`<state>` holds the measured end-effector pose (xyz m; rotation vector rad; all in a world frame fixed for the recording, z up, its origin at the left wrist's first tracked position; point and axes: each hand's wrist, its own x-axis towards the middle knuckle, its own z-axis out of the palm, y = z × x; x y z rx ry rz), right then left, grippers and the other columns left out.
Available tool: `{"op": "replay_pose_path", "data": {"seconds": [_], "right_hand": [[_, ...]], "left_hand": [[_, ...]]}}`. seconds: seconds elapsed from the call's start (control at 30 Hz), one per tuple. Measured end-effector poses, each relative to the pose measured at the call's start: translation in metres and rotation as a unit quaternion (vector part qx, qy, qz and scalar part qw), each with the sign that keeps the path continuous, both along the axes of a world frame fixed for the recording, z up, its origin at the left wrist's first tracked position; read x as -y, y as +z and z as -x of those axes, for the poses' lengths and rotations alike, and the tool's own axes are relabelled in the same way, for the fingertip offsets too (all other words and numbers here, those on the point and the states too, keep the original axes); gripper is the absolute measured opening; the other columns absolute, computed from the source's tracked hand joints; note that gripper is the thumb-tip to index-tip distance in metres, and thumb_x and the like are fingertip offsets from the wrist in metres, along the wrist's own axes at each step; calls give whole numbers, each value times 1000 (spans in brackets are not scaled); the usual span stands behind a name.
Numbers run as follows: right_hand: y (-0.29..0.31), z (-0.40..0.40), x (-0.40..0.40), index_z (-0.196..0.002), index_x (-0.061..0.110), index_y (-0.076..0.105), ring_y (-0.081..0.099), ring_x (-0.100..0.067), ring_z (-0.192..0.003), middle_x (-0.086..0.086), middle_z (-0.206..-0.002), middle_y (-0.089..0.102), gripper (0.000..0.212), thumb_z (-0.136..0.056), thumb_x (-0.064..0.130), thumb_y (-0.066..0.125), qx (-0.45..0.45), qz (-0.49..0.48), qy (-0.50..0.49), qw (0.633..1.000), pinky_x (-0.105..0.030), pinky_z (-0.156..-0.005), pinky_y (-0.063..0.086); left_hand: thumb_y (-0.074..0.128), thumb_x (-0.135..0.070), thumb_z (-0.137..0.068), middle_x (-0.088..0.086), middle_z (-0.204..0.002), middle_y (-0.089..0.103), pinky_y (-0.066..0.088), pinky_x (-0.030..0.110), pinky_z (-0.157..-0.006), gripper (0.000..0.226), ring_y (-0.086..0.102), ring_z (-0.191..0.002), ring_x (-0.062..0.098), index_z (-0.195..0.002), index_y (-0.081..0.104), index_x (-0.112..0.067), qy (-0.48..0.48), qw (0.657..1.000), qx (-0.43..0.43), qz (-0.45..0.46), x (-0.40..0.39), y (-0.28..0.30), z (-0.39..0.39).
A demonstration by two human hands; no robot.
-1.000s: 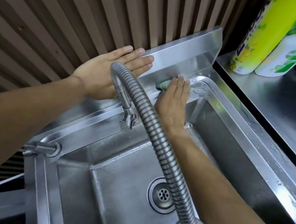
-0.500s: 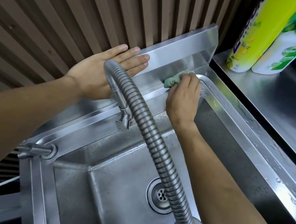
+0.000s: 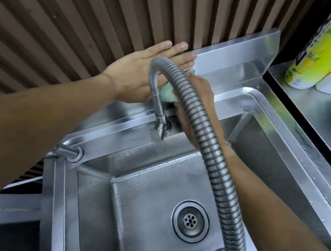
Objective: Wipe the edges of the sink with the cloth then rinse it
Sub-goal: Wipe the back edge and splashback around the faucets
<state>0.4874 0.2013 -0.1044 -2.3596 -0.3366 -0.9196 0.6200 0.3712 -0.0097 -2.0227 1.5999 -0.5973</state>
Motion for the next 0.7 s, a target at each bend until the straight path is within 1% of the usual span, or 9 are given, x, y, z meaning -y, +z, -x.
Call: {"op": "replay_pose_path", "data": {"seconds": [0.07,0.13,0.2,0.27,0.33,0.43,0.53,0.63,0.7], "right_hand": [[-11,-11,-3,-126,-1,66,46,-49,-137,-29,-147,50,25,-103,8,59,-12,134,42,990,-60,-119,35],[-15,-15,7,-131,3,65,45,-46,-139,-23,-152,49,29,-106,14,56,-3,206,82,975,-57,-120,34],[-16,-20,29,-140,7,58,39,-40,-143,-19,-155,47,35,-106,17,57,12,297,102,949,-50,-127,24],[-14,-27,47,-150,12,49,34,-34,-148,-14,-159,42,41,-110,21,46,-54,364,118,922,-45,-129,21],[-4,-32,34,-150,14,50,44,-31,-141,-12,-157,45,42,-113,30,37,-123,347,168,915,-43,-119,38],[8,-31,0,-126,0,69,61,-43,-107,-23,-130,61,35,-106,23,51,-121,263,199,936,-54,-90,50],[20,-21,11,-132,2,67,57,-48,-113,-26,-138,55,33,-100,6,61,-147,284,211,924,-56,-96,46],[20,-20,39,-123,-5,71,60,-49,-103,-33,-122,58,29,-95,3,67,-143,267,217,928,-57,-92,49],[18,-21,40,-121,-5,72,55,-42,-106,-34,-117,56,32,-95,10,60,-136,236,205,940,-48,-98,46]], "left_hand": [[26,-32,-110,6,-173,2,-18,40,-126,64,3,-160,29,-164,2,-9,4,1000,-12,7,-1,5,4],[26,-39,-108,7,-173,11,-19,44,-124,65,9,-158,29,-164,7,-11,21,999,-4,31,-2,9,6],[33,-36,-109,8,-170,25,1,52,-127,61,24,-156,32,-163,19,-10,44,995,55,77,-7,5,14],[45,-21,-103,9,-166,34,16,55,-125,62,33,-153,33,-161,27,-6,78,980,93,160,-27,-7,28],[47,-6,-92,13,-166,33,13,55,-126,71,31,-153,35,-159,25,-3,104,969,25,221,-54,-34,61],[46,-6,-95,16,-165,32,31,51,-122,65,38,-150,33,-158,32,0,174,946,-135,237,-89,-85,127],[31,-28,-108,12,-168,26,28,49,-124,56,27,-156,29,-160,30,-7,280,910,-223,208,-108,-113,153],[17,-39,-109,5,-171,20,15,49,-129,59,16,-159,28,-164,23,-16,333,903,-208,175,-114,-122,151],[14,-42,-110,2,-172,16,13,50,-129,59,12,-159,28,-165,19,-21,364,891,-201,180,-111,-126,154]]}}
